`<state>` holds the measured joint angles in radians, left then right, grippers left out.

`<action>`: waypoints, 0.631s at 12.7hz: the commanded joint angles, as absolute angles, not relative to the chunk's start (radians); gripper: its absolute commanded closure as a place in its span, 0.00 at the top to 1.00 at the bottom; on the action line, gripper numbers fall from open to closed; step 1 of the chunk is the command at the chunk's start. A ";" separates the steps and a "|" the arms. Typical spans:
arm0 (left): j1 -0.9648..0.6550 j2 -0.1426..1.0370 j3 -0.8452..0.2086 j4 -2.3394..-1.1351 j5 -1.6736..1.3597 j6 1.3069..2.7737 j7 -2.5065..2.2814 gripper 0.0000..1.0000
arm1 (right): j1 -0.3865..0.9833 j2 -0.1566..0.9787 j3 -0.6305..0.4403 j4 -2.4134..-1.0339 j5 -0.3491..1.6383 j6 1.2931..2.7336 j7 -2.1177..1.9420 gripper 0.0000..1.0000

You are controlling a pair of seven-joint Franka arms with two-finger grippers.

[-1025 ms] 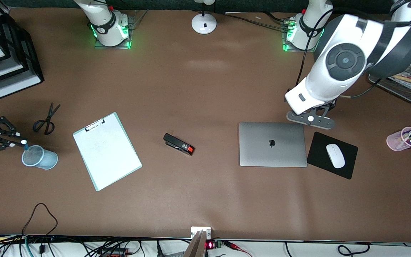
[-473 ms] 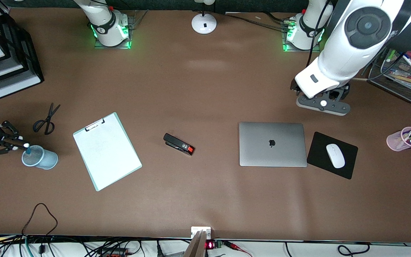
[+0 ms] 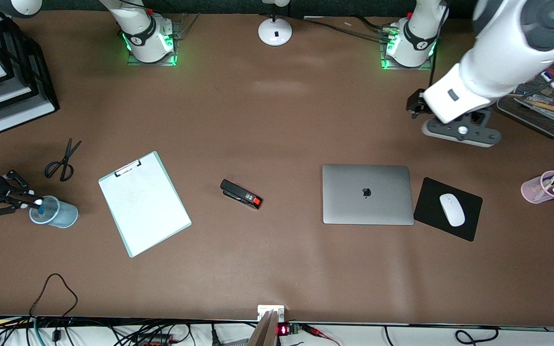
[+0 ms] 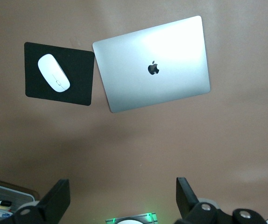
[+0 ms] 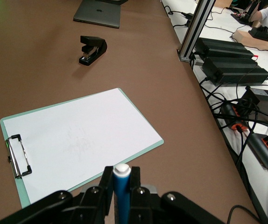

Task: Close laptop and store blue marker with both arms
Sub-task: 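Raise the left gripper off the closed laptop and draw it back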

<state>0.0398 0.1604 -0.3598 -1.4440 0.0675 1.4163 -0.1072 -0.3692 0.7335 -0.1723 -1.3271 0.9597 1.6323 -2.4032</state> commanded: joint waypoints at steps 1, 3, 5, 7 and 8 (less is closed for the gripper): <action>0.003 0.085 -0.249 -1.483 0.022 1.414 -0.035 1.00 | -0.397 0.762 -0.163 -1.296 0.983 1.621 -2.421 0.01; -0.008 0.019 -0.158 -1.586 -0.030 1.483 0.039 1.00 | -0.402 0.778 -0.163 -1.295 0.983 1.626 -2.430 0.01; -0.011 -0.050 -0.091 -1.701 -0.032 1.593 0.165 1.00 | -0.408 0.788 -0.163 -1.295 0.985 1.635 -2.436 0.01; -0.018 -0.081 -0.068 -1.765 -0.023 1.681 0.160 1.00 | -0.410 0.805 -0.163 -1.290 0.985 1.641 -2.434 0.01; -0.037 -0.084 -0.039 -1.776 -0.025 1.684 0.156 1.00 | -0.408 0.814 -0.163 -1.289 0.985 1.650 -2.434 0.01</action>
<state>0.0024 -0.0279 -0.0821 -1.6934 -0.0096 1.6354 0.1396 -0.3959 0.7830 -0.1723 -1.3226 0.9601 1.6454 -2.4170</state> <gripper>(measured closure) 0.000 0.819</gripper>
